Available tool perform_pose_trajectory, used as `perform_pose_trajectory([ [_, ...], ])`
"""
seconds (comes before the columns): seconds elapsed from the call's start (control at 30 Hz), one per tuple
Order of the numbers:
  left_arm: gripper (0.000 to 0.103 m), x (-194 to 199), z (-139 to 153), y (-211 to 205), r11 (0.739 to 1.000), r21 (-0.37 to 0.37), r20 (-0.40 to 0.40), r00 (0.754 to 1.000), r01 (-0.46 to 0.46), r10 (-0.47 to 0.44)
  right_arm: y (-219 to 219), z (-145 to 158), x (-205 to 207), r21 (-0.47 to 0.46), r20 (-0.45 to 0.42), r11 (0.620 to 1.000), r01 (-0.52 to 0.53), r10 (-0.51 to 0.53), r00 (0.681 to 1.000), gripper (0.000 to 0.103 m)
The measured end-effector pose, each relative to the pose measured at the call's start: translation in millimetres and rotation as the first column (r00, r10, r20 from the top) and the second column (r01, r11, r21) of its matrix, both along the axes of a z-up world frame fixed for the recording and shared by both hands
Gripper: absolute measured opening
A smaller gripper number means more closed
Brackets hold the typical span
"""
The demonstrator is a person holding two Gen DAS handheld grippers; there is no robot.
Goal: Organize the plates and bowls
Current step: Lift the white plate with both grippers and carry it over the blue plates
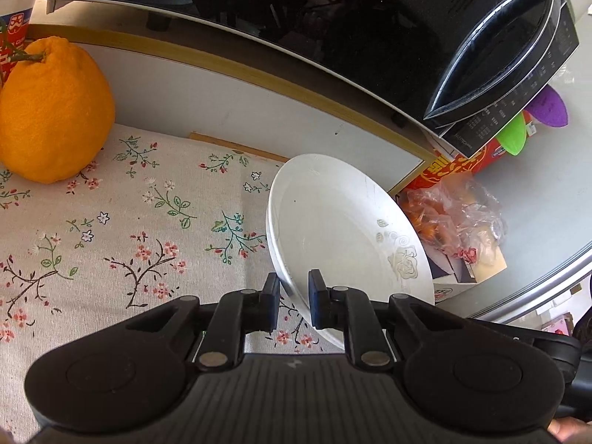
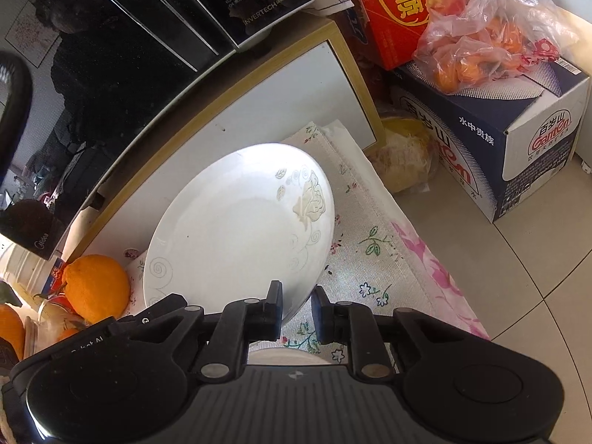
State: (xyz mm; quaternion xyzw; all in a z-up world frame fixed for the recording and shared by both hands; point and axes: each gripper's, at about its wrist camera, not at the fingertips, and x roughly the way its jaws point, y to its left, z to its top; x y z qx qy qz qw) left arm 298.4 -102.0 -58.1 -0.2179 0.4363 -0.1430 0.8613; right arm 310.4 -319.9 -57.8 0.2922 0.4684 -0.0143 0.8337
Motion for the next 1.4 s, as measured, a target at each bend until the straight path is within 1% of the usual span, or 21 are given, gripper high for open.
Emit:
perform_pose_trajectory([
  [0.23,0.014,-13,14,0,1.000,-0.009,0.024,1.000,0.006,-0.005,3,17,-13,-0.016,0.026,1.000,-0.010,0.010,1.000,0.013],
  [0.37,0.014,-23,21,6,0.999,-0.035,0.028,1.000,0.004,-0.003,4,25,-24,-0.017,0.037,1.000,-0.013,0.013,0.999,0.013],
  [0.53,0.013,-34,30,10,0.999,-0.035,0.043,0.999,0.001,0.000,9,34,-35,-0.025,0.045,1.000,-0.019,0.020,0.999,0.013],
  [0.83,0.013,-59,43,24,0.998,-0.054,0.055,0.998,-0.026,0.029,27,55,-57,-0.040,0.073,0.999,-0.034,0.036,0.997,0.013],
  [1.0,0.013,-75,48,34,0.997,-0.064,0.056,0.997,-0.043,0.047,34,61,-68,-0.029,0.082,0.999,-0.040,0.042,0.996,0.013],
  [1.13,0.013,-92,52,43,0.997,-0.049,0.065,0.996,-0.062,0.065,45,63,-78,-0.025,0.087,0.998,-0.052,0.054,0.995,0.013],
  [1.27,0.013,-109,56,57,0.995,-0.053,0.063,0.994,-0.085,0.088,58,66,-93,-0.013,0.090,0.998,-0.068,0.069,0.994,0.013],
  [1.4,0.013,-132,60,70,0.994,-0.020,0.076,0.991,-0.108,0.109,74,71,-110,-0.010,0.101,0.996,-0.091,0.091,0.991,0.014],
])
